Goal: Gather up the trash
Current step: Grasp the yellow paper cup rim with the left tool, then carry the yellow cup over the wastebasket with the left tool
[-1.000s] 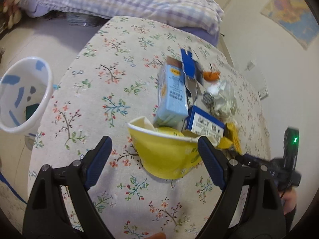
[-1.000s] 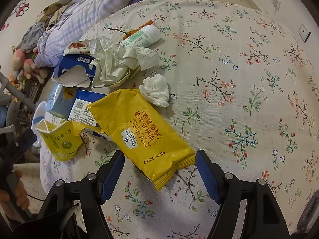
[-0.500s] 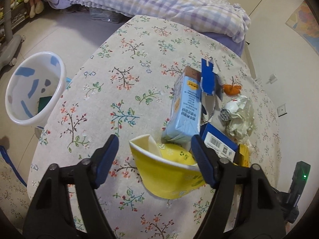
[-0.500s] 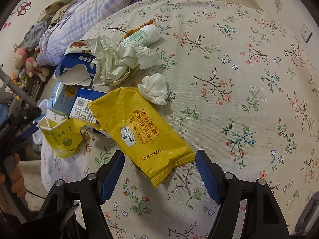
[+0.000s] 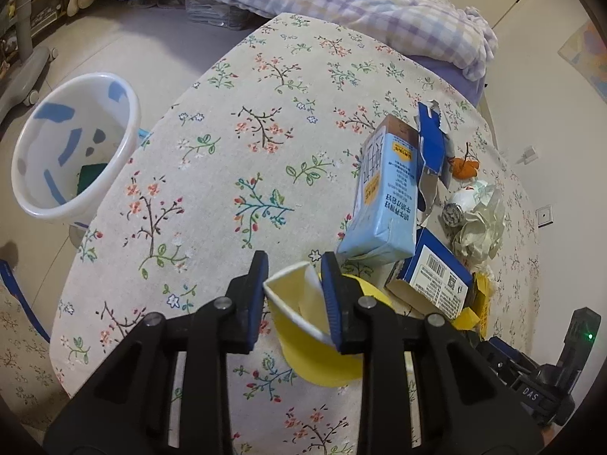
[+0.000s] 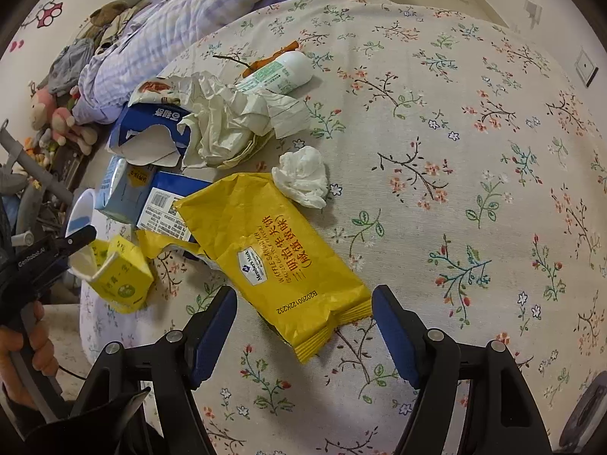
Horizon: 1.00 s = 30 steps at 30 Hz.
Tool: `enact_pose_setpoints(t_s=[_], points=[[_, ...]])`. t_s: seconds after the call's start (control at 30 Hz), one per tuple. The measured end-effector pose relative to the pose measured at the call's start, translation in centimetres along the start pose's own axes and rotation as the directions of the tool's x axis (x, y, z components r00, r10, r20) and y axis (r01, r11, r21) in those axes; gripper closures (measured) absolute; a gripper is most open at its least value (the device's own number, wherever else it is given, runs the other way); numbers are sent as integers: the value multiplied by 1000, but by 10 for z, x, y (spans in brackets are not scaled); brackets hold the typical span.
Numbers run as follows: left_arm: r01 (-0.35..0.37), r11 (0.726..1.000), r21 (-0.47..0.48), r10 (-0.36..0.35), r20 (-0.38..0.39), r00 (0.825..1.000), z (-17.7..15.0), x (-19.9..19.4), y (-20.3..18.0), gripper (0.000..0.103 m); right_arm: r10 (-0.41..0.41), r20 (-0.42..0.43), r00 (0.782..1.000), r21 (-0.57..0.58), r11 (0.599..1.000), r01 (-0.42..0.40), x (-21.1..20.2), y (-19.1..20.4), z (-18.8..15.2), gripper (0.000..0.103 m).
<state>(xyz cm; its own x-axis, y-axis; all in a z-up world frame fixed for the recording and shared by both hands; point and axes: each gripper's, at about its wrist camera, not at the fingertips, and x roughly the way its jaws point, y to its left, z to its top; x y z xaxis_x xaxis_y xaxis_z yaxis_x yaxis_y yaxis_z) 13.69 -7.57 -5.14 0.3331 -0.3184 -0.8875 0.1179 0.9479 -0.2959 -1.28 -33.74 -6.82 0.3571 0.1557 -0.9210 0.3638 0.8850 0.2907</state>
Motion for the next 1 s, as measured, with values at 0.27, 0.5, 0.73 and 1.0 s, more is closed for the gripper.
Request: enact_pose_setpoints(t_s=[0.27,0.5,0.73,1.0], points=[[9,998,58,-10,24,1000,0,-11,-2,76,-53,-14,999,-41,998,52,16,8,1,28],[10,997,71,-13,34,999,-2,-18,2,76,-96,10,995,-98,991,96,21,21,4,36],[9,997,70,-14,64,998,0,-27,8,76,-36,7,999,-86,996,37,10,22,2,54],[-3,997,78,-6,114,993,2,-41,15,76,3,56,998,-71,997,1,-15,21,-1,56]])
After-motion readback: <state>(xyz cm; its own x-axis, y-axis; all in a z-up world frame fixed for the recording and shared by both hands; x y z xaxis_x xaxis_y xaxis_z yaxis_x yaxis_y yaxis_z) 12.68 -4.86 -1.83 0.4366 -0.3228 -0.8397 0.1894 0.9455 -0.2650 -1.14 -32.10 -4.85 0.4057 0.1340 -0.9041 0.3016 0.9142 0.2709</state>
